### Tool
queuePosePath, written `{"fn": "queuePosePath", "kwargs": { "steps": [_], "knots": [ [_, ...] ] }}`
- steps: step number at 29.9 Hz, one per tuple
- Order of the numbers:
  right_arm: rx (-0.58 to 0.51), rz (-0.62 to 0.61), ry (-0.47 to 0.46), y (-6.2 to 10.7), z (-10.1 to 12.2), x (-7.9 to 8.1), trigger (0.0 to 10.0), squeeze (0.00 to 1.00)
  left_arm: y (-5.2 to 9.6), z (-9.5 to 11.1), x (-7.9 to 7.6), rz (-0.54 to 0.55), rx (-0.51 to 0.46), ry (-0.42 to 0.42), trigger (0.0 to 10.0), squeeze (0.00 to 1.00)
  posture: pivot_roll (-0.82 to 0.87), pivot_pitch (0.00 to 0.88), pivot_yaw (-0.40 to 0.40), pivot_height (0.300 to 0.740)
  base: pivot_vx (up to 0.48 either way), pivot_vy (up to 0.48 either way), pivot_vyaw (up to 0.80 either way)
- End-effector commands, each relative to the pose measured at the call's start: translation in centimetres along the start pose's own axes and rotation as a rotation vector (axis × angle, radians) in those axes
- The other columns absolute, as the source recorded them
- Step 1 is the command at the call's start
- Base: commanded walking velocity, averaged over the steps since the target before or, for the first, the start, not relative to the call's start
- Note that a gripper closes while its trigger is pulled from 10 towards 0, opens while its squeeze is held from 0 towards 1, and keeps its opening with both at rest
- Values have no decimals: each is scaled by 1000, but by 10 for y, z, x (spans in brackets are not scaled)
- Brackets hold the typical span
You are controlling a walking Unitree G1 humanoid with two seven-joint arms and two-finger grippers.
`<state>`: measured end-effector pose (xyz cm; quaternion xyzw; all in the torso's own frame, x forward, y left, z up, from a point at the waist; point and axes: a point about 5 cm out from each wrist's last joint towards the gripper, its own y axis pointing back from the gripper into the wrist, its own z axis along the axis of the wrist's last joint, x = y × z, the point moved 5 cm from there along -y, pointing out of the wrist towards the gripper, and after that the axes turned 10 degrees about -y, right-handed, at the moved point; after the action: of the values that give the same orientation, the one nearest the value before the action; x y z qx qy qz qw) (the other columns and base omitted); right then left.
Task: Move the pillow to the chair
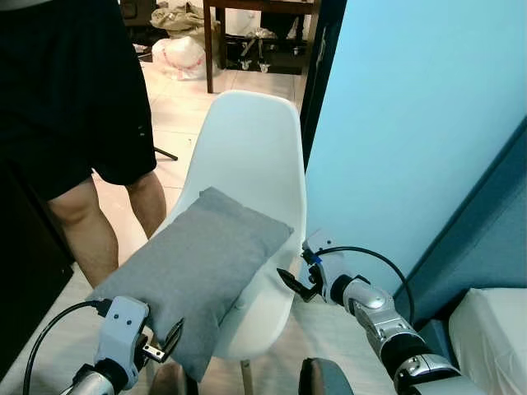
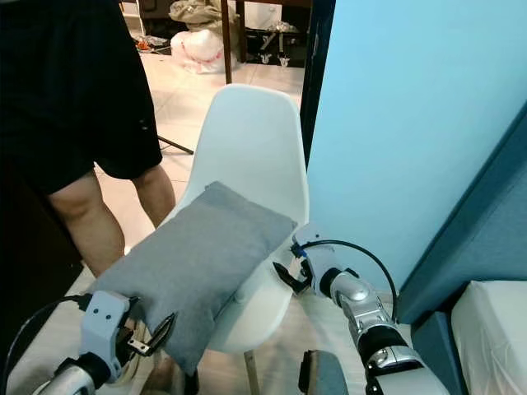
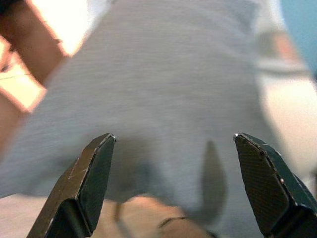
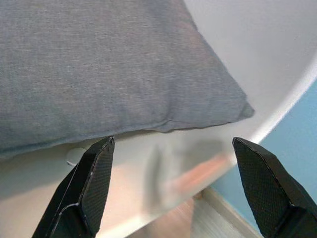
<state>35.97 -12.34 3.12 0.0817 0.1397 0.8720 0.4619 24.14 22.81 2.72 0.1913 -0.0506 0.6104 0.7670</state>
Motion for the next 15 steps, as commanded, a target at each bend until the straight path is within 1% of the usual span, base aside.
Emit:
{"fn": "queuePosePath", "kwargs": {
  "steps": [1,3,4,6,7,8,9,10,11,12,13,14,15],
  "knots": [
    [-14,-12,14,-1,5,-3,10000,0,9,-8,33,105,33,-8,10000,0,84,0,-115,586,0,0,0],
    [-30,-19,11,-1,8,-4,10000,0,8,-3,50,154,11,0,10000,0,84,0,-115,586,0,0,0],
    [-36,-21,10,-2,9,-4,10000,0,7,1,54,165,-2,4,10000,0,84,0,-115,586,0,0,0],
    [-57,-31,-13,-3,13,-4,10000,0,-6,22,57,178,-73,22,10000,0,83,0,-115,586,0,0,0],
    [-57,-31,-13,-3,13,-4,10000,0,-6,22,57,178,-73,22,10000,0,83,0,-115,586,0,0,0],
    [-66,-37,-22,-4,15,-4,10000,0,-16,37,52,175,-122,24,10000,0,78,0,-114,586,0,0,0],
    [-66,-37,-22,-4,15,-4,10000,0,-16,37,52,175,-122,24,10000,0,78,0,-114,586,0,0,0],
    [-76,-54,-22,-4,17,-6,10000,0,-37,70,29,123,-220,24,10000,0,74,0,-112,586,0,0,0],
    [-76,-54,-22,-4,17,-6,10000,0,-37,70,29,123,-220,24,10000,0,74,0,-112,586,0,0,0],
    [-91,-75,-33,-4,19,-8,10000,0,-49,90,15,88,-279,27,10000,0,72,0,-110,586,0,0,0],
    [-100,-85,-43,-4,20,-9,10000,0,-53,96,12,79,-297,30,10000,0,72,0,-110,586,0,0,0],
    [-100,-85,-43,-4,20,-9,10000,0,-53,96,12,79,-297,30,10000,0,72,0,-110,586,0,0,0],
    [-114,-95,-60,-4,22,-10,10000,0,-59,105,6,67,-321,31,10000,0,66,0,-105,586,0,0,0]
  ]
}}
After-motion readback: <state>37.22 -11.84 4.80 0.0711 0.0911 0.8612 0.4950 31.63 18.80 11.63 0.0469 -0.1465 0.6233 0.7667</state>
